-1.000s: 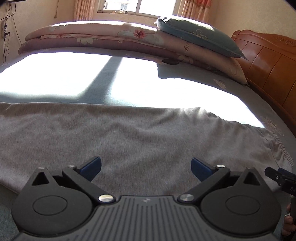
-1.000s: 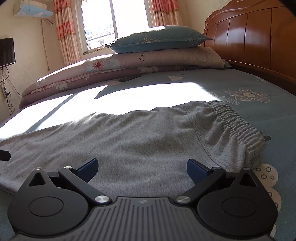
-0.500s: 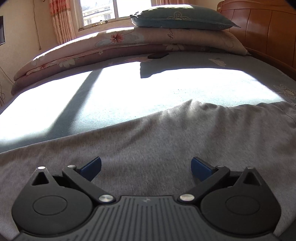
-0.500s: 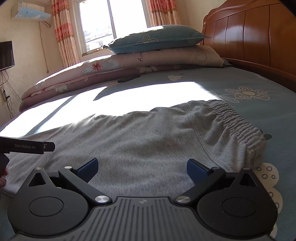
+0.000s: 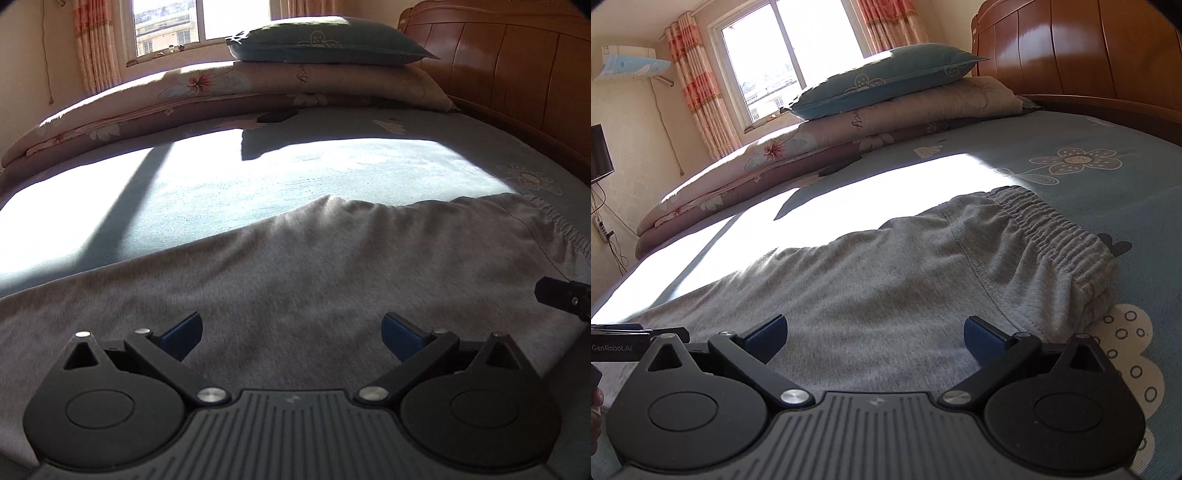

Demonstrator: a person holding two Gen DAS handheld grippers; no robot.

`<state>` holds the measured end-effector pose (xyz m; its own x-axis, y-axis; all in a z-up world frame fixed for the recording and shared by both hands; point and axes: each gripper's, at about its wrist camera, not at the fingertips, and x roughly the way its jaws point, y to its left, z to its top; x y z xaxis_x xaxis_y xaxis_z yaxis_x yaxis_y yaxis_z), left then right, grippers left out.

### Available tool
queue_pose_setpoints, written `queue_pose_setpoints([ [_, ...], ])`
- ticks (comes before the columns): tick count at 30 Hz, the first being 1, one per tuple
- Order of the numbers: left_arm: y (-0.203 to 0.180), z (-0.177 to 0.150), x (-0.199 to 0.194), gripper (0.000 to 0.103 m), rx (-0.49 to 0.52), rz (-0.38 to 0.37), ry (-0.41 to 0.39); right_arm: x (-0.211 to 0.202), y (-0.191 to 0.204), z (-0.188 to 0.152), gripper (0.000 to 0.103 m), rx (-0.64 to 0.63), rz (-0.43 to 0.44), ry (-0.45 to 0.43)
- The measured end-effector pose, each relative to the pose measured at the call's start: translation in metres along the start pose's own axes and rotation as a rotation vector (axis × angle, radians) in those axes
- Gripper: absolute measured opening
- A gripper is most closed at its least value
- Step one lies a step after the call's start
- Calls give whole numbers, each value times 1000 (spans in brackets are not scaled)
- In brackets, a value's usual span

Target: Fold clothes

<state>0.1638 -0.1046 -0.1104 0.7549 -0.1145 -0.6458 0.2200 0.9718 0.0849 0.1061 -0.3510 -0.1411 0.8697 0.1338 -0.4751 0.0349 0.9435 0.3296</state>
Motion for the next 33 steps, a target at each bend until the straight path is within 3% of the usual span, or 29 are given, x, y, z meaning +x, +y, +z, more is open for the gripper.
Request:
queue_pose_setpoints([
  [3,-14,-11,3,102,17,-6,29,0,0,0,103,-1,-6,0],
  [8,5,-29,0,102,-165,-76,93,0,-1,-1,103,-4,-19,1],
  [10,11,-30,-7,102,-170,-89,91,0,-1,-1,103,-6,-23,1],
  [15,41,-26,-18,102,-227,-49,59,2,2,-3,103,-26,-43,2],
  [20,65,-41,-14,102,-291,4,96,5,8,-6,103,-81,-77,5],
  [25,67,-56,-31,102,-268,7,85,5,7,-5,103,-78,-75,6],
  [28,76,-49,-39,102,-255,17,59,4,7,-6,103,-80,-75,6],
  [33,105,-32,-32,102,-312,105,35,3,6,-6,103,-78,-71,5],
])
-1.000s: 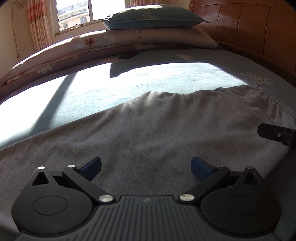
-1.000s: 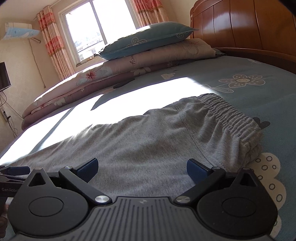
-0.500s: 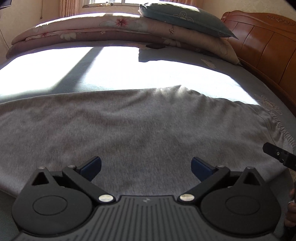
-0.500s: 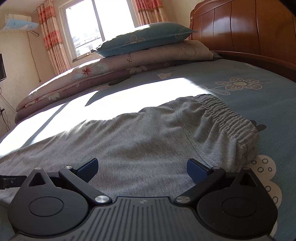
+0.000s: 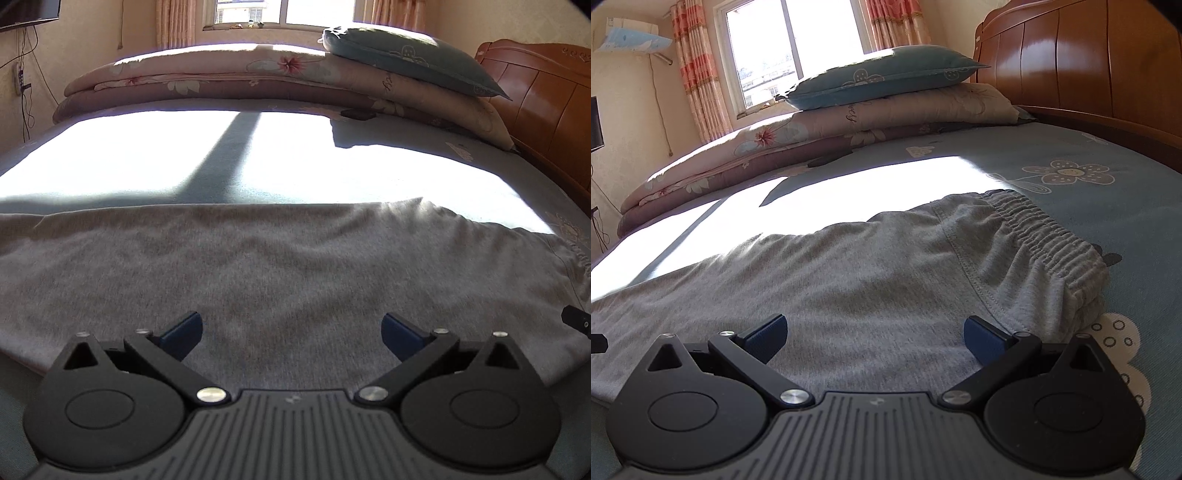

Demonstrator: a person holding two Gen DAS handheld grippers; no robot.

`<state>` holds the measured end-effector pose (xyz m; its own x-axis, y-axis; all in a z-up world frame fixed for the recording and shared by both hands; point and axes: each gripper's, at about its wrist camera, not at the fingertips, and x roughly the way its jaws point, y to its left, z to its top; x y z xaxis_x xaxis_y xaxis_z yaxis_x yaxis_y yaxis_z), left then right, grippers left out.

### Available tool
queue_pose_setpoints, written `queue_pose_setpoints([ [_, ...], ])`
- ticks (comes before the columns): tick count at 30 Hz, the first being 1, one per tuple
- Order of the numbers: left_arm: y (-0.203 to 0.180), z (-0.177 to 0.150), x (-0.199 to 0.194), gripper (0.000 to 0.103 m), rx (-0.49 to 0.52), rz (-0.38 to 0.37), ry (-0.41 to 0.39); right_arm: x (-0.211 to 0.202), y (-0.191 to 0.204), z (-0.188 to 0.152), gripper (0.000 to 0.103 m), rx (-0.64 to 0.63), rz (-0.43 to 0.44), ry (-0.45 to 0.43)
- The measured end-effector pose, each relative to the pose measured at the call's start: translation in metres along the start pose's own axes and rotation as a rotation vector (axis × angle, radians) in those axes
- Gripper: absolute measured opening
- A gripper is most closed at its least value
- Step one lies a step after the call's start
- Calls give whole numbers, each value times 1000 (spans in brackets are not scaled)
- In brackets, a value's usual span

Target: Fold clothes

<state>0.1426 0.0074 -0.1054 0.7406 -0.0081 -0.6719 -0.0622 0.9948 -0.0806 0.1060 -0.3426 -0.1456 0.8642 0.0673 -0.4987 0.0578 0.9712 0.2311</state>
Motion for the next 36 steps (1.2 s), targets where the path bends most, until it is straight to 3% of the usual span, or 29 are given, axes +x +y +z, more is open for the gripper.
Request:
queue_pose_setpoints([
  [6,17,-18,13,102,-67,34,62,1,1,0,103,-5,-1,0],
  [10,15,-28,1,102,17,15,51,2,2,0,103,-11,-5,0],
  [14,36,-2,-9,102,8,-20,6,2,3,-1,103,-15,-10,-1],
  [18,85,36,2,102,-84,-58,-10,4,3,0,103,-15,-16,1],
  [22,129,47,23,102,-179,-36,19,7,5,0,103,-26,-27,8],
  [27,170,37,44,102,-270,18,49,10,8,0,103,-43,-40,21],
  [31,184,35,45,102,-286,37,40,11,8,1,103,-48,-43,25],
  [36,194,45,44,102,-300,139,65,11,8,1,103,-46,-41,25],
])
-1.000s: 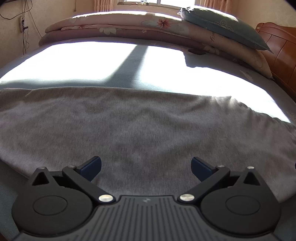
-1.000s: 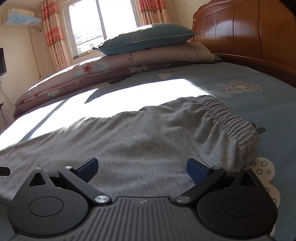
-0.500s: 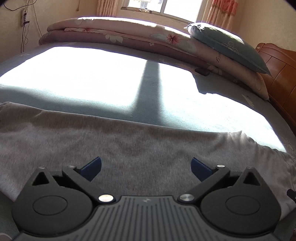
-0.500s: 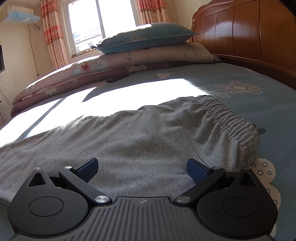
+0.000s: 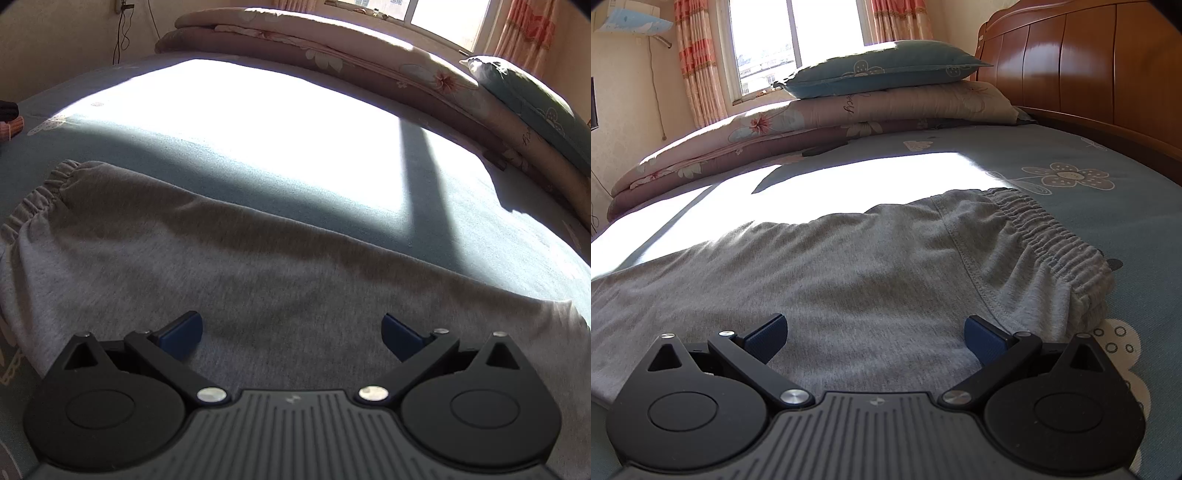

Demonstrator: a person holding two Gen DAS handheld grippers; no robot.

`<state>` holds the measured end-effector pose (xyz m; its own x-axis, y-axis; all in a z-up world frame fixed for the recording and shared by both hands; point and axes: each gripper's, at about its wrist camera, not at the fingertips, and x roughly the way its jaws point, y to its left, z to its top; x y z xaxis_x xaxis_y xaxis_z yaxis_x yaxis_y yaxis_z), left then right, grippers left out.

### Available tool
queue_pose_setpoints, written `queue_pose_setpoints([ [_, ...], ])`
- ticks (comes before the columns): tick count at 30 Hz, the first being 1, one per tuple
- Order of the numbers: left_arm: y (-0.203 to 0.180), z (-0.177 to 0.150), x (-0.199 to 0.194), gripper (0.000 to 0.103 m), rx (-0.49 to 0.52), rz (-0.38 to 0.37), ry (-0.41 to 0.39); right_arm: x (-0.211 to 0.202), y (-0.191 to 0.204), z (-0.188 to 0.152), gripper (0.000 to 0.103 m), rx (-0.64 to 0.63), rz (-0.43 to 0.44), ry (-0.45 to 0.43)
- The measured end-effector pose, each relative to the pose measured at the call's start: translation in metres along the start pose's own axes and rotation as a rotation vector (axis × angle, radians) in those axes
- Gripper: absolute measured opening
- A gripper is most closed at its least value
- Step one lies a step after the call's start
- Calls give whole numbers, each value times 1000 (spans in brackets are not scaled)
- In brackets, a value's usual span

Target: Fold clothes

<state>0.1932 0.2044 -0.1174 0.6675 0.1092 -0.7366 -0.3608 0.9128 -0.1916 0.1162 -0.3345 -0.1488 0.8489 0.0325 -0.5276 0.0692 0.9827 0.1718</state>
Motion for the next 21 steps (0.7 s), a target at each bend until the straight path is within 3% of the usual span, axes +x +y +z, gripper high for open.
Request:
queue_pose_setpoints([
  [4,-2,1,-14,102,-35,-68,17,-1,0,0,103,2,2,-1],
  [10,-15,-24,-26,102,20,-169,47,-1,-1,0,103,4,6,-3],
  [17,10,-25,-23,102,9,-73,76,-2,-2,-1,103,7,10,-7],
  [21,45,3,-52,102,-6,-67,-5,-2,-2,-1,103,9,12,-8],
])
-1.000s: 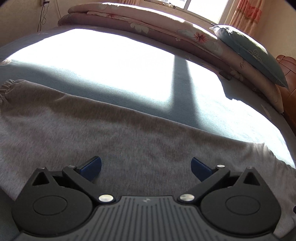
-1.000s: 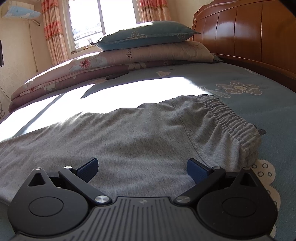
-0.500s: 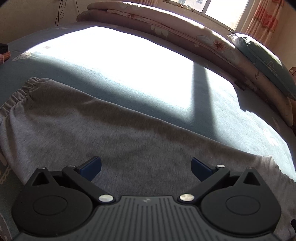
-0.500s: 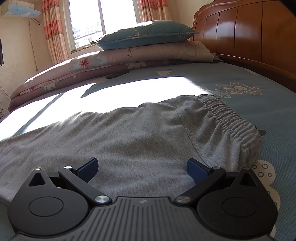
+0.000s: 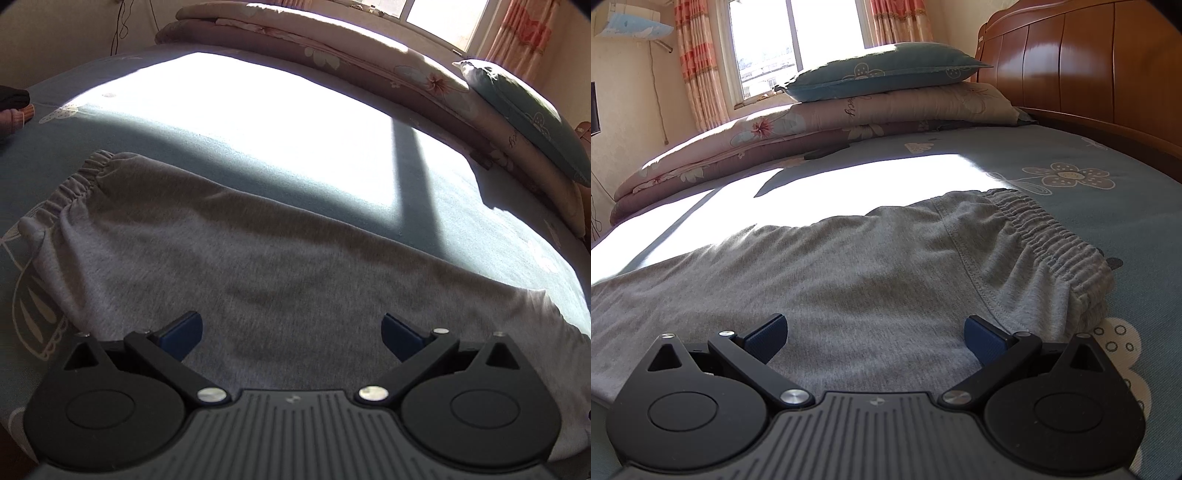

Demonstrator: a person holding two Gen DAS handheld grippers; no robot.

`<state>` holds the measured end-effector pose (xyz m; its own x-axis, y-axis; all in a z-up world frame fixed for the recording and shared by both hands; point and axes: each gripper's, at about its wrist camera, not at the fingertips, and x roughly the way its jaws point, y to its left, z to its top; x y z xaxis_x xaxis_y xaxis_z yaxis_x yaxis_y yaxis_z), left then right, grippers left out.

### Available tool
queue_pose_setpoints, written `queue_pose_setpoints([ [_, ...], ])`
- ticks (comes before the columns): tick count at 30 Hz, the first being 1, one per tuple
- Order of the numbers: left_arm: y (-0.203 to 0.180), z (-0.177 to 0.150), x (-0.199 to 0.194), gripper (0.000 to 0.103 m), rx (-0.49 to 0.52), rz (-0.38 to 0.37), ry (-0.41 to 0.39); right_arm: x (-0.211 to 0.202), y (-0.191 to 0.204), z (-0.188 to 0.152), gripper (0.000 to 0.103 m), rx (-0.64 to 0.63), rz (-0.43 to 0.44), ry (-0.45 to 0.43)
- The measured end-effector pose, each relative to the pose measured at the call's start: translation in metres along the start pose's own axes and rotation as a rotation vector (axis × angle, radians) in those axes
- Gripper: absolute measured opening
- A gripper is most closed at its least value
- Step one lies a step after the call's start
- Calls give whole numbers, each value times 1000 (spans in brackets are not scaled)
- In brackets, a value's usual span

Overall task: Fold clothes
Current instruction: 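Move the left gripper toward the waistband of the pants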

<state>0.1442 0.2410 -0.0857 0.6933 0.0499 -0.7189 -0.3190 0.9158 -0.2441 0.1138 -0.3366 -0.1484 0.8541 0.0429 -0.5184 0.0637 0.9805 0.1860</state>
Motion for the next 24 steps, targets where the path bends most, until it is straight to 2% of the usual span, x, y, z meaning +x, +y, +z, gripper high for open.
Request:
queue_pose_setpoints([
  [2,22,19,-17,102,-23,3,-40,0,0,0,103,-4,0,1],
  [7,75,46,-28,102,-123,-44,-53,-11,4,2,103,-47,24,-2],
  [10,101,45,-16,102,-161,-70,-31,-27,5,6,103,-12,88,-5],
  [13,121,36,1,102,-219,-124,-14,-44,11,9,103,39,99,-17],
  [16,134,28,18,102,-273,-193,9,-52,25,10,103,34,75,-16],
  [19,144,23,25,102,-286,-152,18,-53,43,12,103,3,49,-10],
  [22,152,23,18,102,-316,-167,4,-53,61,11,103,-36,34,-9],
  [24,148,29,6,102,-292,-178,-26,-52,70,10,103,-59,36,-5],
])
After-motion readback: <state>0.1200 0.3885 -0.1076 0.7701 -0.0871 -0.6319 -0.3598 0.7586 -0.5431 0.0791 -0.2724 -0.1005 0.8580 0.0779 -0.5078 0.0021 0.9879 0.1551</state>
